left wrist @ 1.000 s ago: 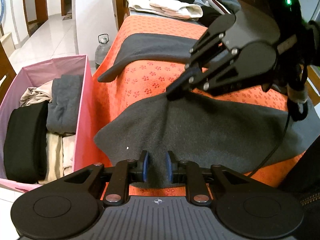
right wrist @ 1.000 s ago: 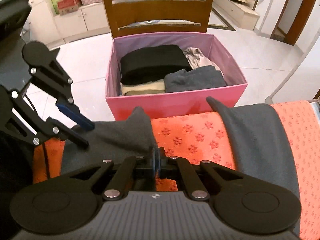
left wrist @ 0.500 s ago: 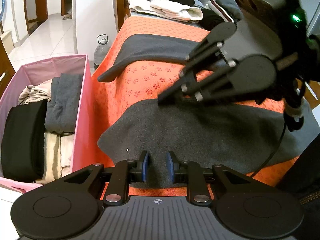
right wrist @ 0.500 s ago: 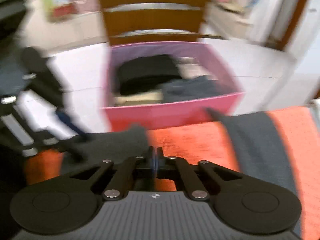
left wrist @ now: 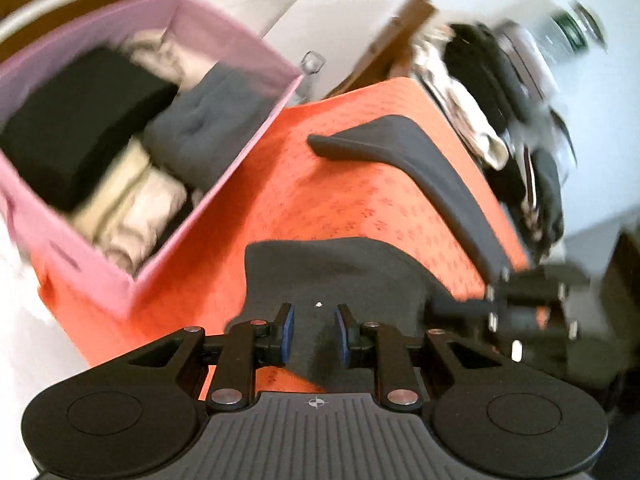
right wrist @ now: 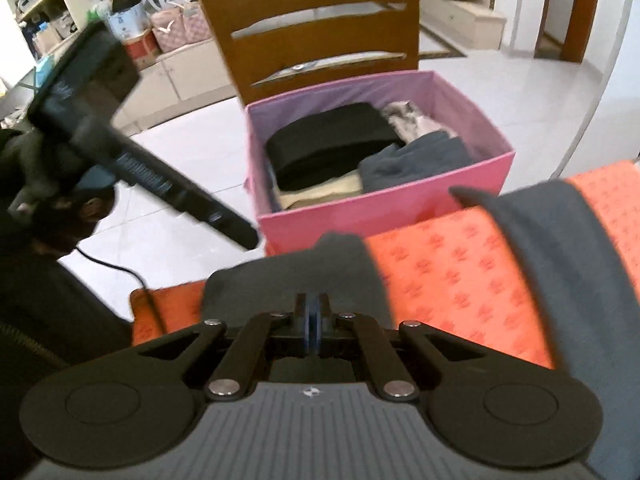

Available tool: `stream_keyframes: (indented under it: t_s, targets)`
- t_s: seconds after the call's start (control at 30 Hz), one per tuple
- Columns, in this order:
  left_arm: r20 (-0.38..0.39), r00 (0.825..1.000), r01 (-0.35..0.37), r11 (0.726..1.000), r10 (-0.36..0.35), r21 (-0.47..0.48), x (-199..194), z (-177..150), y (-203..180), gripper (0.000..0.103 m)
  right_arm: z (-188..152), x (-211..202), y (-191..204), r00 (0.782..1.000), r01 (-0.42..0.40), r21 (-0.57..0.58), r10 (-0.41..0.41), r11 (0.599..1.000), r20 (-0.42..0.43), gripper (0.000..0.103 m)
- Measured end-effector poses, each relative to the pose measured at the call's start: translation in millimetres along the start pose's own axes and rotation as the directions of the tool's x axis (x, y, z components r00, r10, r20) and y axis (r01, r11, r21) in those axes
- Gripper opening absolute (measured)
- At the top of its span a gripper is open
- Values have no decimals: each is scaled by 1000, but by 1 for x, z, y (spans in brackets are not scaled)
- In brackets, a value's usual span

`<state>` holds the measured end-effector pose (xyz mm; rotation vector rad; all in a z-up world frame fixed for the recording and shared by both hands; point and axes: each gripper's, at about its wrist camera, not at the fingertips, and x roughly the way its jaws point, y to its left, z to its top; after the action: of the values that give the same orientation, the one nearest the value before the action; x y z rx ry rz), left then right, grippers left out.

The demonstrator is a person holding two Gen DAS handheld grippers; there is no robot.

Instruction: Fold clothes

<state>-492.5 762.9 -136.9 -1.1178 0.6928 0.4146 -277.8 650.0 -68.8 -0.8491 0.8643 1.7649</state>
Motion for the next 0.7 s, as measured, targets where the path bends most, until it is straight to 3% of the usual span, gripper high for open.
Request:
stream_keyframes:
  t_s: [0.13,0.23,0.3,0.43,0.7]
  targets:
    - [-26,999,42,992,-46,-116,15,2,13,23,-8,2,3,1000,1,28,0,1000,-11,4]
    - [-30,999,14,988,-19,-156,26,5,20,23,-9,6,0,1000,0,42,0,999,-10,5]
    - [-43,999,-23,988,17,-153,32,8,23,22,-9,7,-2,1000,-2,46,3,999,-11,5]
    - [-44,987,-162,980,158,-119,39,12,24,21,-9,8,-4,1000,-6,46,7,999,-12,5]
    - [22,986,-164,982,166,-92,25,21,21,21,-9,6,-7,1000,0,51,1,999,-8,5]
